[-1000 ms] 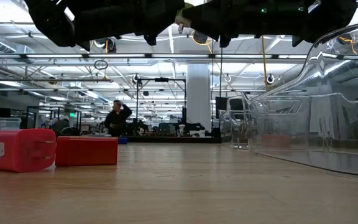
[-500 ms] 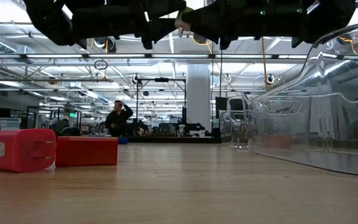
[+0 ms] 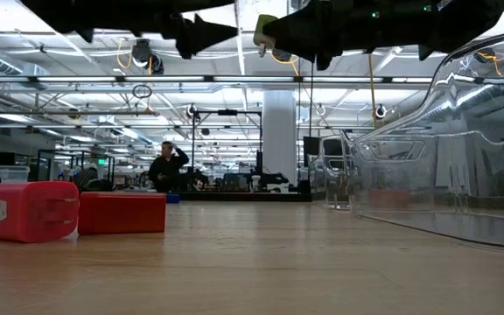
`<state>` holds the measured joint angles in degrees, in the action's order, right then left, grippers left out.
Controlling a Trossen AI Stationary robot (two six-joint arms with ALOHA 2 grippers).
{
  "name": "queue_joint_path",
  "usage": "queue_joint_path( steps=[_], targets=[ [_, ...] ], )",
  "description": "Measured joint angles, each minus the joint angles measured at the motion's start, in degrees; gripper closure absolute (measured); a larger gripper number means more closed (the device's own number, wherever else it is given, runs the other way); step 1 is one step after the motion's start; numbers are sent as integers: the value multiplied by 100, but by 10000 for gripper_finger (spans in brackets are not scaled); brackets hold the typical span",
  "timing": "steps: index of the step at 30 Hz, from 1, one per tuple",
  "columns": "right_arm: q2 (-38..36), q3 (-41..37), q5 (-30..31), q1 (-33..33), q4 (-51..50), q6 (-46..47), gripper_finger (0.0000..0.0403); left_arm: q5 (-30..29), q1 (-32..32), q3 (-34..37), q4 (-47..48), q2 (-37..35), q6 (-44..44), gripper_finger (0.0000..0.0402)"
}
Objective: Pick & Place Office items
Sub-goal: Put the green charger adapter into the top transparent bin
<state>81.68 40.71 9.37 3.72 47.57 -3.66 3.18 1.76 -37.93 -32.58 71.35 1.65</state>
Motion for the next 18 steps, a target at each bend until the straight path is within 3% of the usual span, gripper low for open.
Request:
queue_joint_path(
  steps=[10,18],
  targets=[
    [-451,-82,-11,2,-413,130,285,-48,334,64,3304,-1894,361,50],
    [-1035,-579,541,0,-410,130,285,-49,501,848,3551,-2991,243,50]
  ],
)
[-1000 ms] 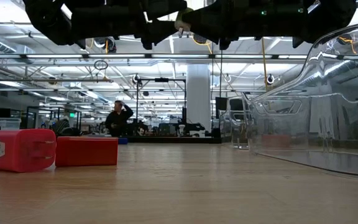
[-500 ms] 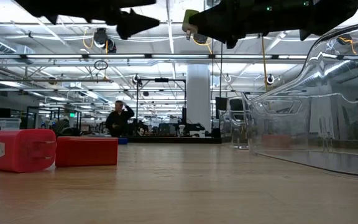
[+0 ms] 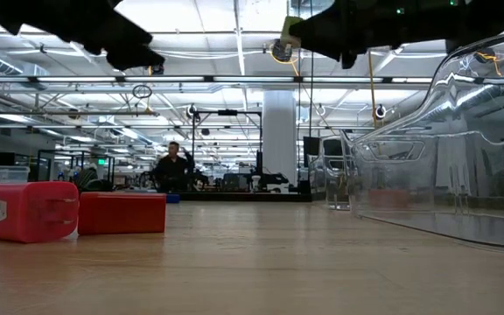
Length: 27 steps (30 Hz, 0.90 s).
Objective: Pick & Place Office items
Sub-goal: Put the green charger adapter into the top transparent bin
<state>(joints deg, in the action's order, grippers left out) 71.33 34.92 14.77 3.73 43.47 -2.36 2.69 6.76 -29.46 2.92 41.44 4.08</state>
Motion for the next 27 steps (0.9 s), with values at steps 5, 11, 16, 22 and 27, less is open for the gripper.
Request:
queue_joint_path(
  steps=[5,11,16,22,27],
  targets=[
    [-564,-458,310,-23,-1,24,285,0,109,538,0,-541,-156,50],
    [-1068,-1057,355,-323,-20,505,285,-21,255,1036,-14,-1041,-162,50],
    [-1314,-1493,368,-719,-43,868,285,8,325,1241,-23,-1350,-159,50],
    [-1440,-1714,347,-1128,-648,1234,284,18,422,1398,-2,-1732,-155,50],
    [-1451,-1701,340,-1354,-1337,1700,284,18,452,1401,37,-1860,-157,50]
  ],
)
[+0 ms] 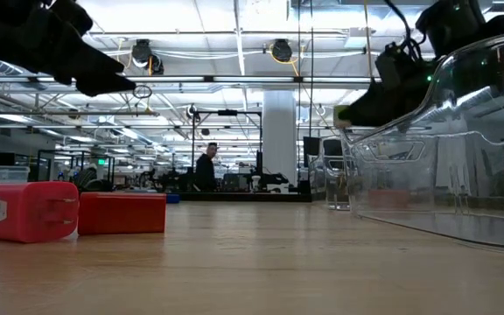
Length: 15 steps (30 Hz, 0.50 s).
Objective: Pick & Place Office items
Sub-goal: Put the green charger adapter into the top transparent bin
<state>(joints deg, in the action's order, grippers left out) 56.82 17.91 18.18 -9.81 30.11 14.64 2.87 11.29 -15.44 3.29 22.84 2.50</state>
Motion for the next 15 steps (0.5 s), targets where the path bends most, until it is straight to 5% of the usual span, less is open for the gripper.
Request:
queue_joint_path(
  steps=[15],
  targets=[
    [53,571,273,-417,-2552,1042,284,-2,0,0,2,1,-261,50]
  ],
)
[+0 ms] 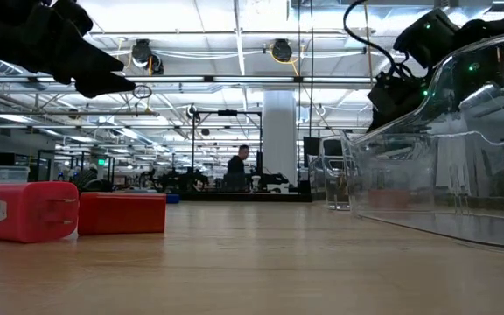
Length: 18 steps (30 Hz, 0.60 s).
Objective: Pick & Place Office items
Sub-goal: Put the green charger adapter into the top transparent bin
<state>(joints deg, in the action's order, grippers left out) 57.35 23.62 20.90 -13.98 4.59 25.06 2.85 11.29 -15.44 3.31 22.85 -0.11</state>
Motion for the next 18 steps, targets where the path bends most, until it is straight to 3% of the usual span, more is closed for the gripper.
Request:
queue_joint_path(
  steps=[15,18],
  targets=[
    [142,0,-21,-36,124,-20,284,0,0,0,-7,0,21,50],
    [142,0,-342,-36,119,-20,284,0,0,0,-9,0,21,50]
  ],
)
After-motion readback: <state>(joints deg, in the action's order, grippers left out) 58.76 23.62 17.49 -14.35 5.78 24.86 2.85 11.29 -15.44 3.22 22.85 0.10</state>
